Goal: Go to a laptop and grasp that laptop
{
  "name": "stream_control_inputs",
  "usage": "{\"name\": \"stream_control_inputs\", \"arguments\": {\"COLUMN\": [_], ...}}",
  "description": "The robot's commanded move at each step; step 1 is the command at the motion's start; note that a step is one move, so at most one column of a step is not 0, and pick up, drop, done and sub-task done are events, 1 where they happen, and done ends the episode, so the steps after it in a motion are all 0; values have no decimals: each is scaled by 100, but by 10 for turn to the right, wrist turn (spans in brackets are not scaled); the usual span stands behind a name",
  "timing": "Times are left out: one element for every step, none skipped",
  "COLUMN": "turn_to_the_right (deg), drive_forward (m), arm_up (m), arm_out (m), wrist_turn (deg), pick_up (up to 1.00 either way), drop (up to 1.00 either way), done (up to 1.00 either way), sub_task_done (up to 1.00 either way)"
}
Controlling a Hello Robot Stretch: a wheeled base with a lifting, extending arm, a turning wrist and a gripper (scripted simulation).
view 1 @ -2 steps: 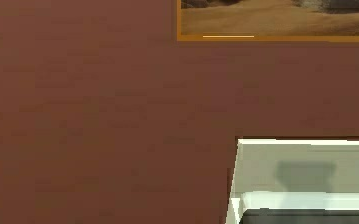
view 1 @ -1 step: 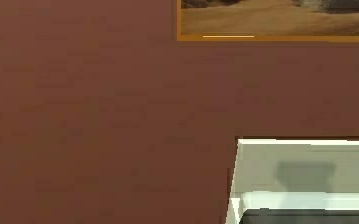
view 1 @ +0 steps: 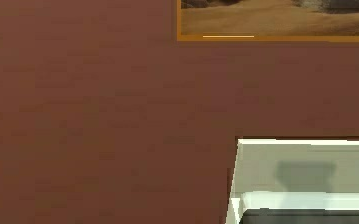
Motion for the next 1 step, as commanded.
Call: {"name": "stream_control_inputs", "arguments": {"turn_to_the_right": [0], "drive_forward": [0], "arm_up": [10], "arm_out": [0], "wrist_turn": [0], "pick_up": [0], "drop": [0], "done": [0], "sub_task_done": [0]}}
